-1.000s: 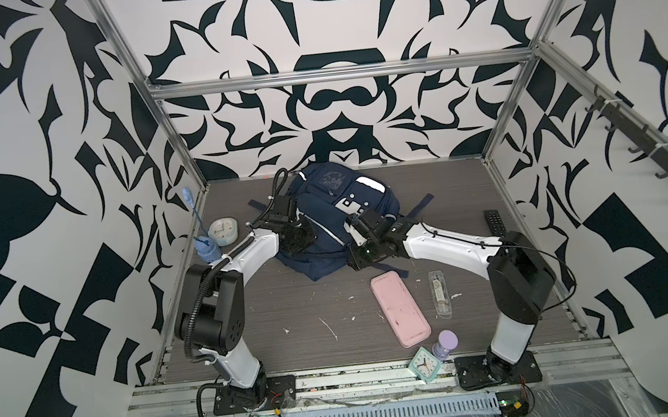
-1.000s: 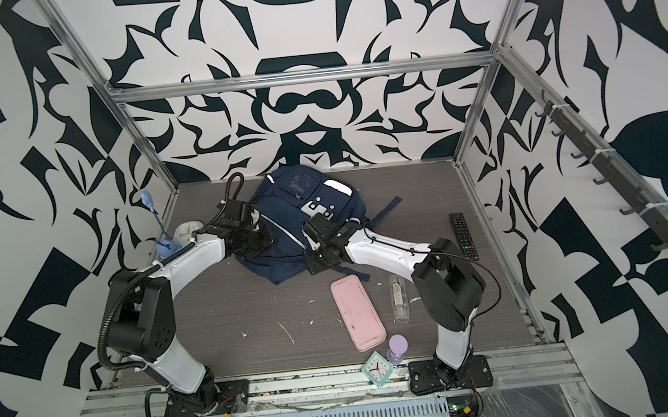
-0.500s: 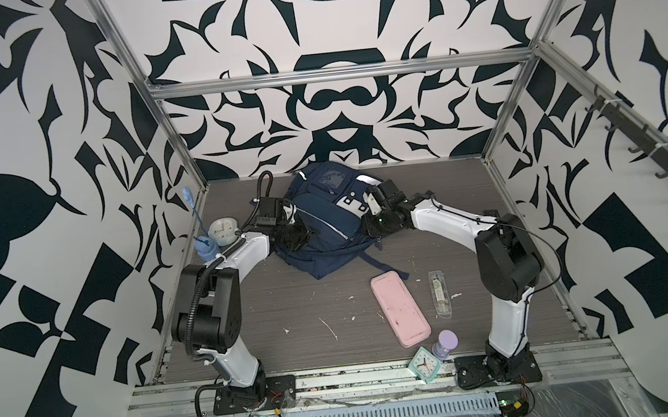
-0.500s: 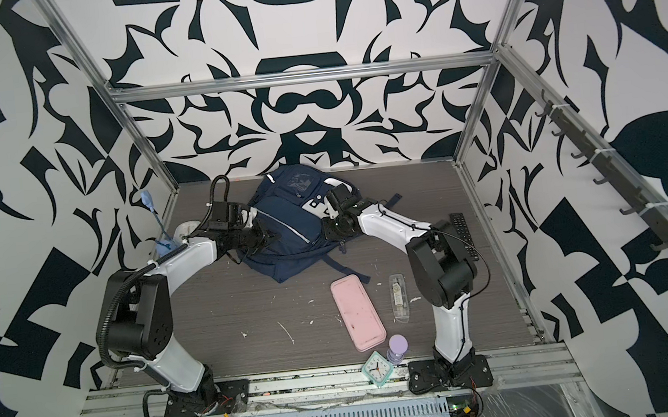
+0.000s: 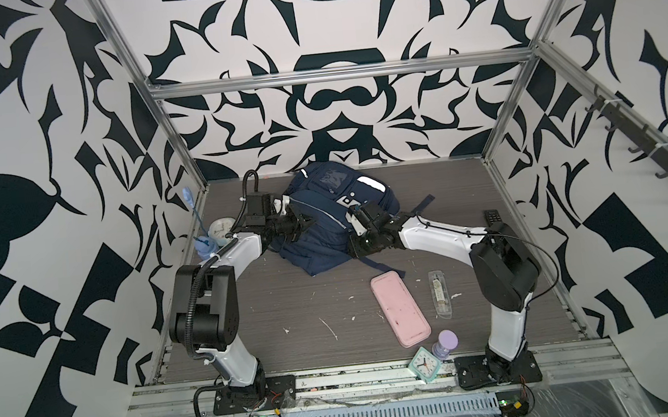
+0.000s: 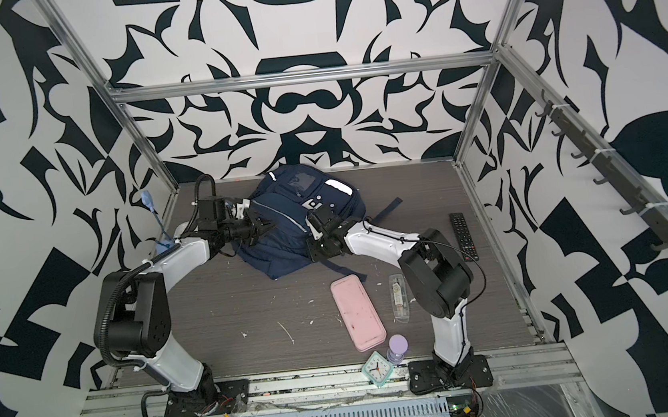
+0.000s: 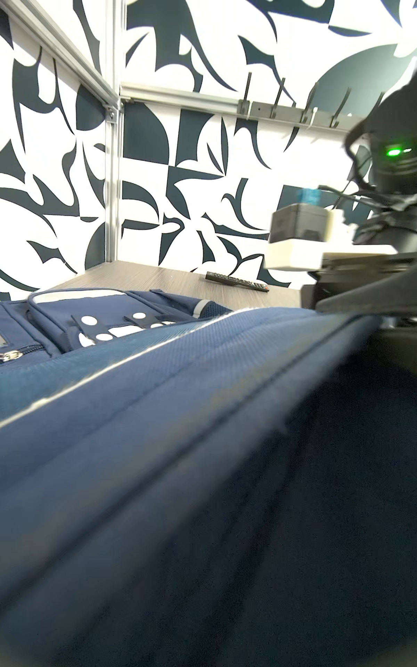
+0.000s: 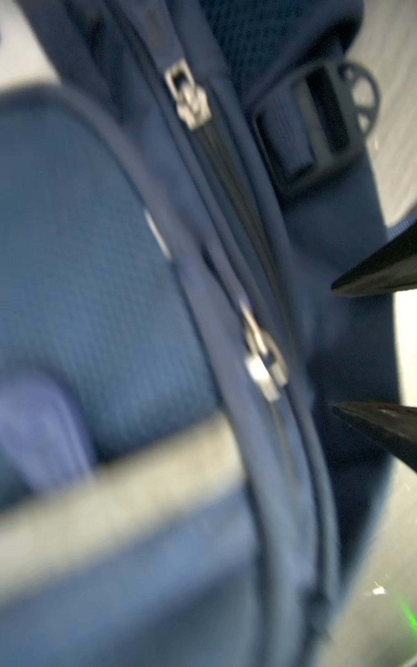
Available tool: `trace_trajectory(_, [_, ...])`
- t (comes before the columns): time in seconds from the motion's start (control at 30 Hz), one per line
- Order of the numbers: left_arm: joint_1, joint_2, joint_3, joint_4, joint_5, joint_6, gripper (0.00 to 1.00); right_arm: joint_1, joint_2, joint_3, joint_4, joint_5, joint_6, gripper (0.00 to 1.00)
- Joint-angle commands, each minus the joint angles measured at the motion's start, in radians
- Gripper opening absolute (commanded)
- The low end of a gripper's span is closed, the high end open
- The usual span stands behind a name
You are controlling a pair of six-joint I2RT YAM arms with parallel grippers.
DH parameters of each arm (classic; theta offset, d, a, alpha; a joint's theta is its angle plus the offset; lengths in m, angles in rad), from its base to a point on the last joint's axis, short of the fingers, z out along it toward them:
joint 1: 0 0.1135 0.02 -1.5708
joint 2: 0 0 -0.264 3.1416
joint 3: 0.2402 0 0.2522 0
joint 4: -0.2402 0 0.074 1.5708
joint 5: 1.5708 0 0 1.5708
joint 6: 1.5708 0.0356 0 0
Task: Pack the student bag
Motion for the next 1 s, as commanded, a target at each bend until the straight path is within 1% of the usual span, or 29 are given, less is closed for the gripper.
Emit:
trace_trajectory(0.0, [0.004,0.012,0.058,0.125,0.042,-0.022,0.02,0.056,-0.024,-0.012,0.017,-0.060,0.041,0.50])
trace_trajectory(0.17, [0.009,0.011,0.053,0.130,0.038,-0.035,0.03,0.109,0.008,-0.011,0.103,-0.127,0.089,0.50])
trace_trajectory(0.27, [0.018,-0.002,0.043,0.120,0.037,-0.032,0.04,0.138,0.001,-0.005,0.096,-0.077,0.050,0.50])
trace_trajectory(0.33, [0.020,-0.020,0.029,0.092,0.032,-0.013,0.04,0.127,-0.045,-0.038,0.118,-0.054,0.031,0.50])
trace_trajectory(0.47, [0.020,-0.057,-0.007,0.045,0.029,0.026,0.04,0.050,-0.155,-0.079,0.107,-0.030,-0.034,0.50])
trace_trajectory(0.57, [0.021,-0.082,-0.032,0.034,0.030,0.039,0.05,-0.041,-0.212,-0.088,0.101,-0.040,-0.061,0.51])
trace_trajectory(0.63, [0.021,-0.104,-0.050,0.031,0.026,0.043,0.04,-0.109,-0.224,-0.083,0.100,-0.066,-0.060,0.52])
trace_trajectory(0.7, [0.022,-0.120,-0.064,0.028,0.025,0.048,0.04,-0.166,-0.216,-0.062,0.091,-0.082,-0.050,0.53])
trace_trajectory(0.8, [0.022,-0.130,-0.078,0.020,0.027,0.057,0.05,-0.225,-0.162,-0.005,0.054,-0.095,-0.044,0.56])
trace_trajectory(0.97, [0.032,-0.128,-0.100,0.029,0.040,0.065,0.05,-0.304,-0.050,0.058,0.060,-0.195,-0.044,0.58])
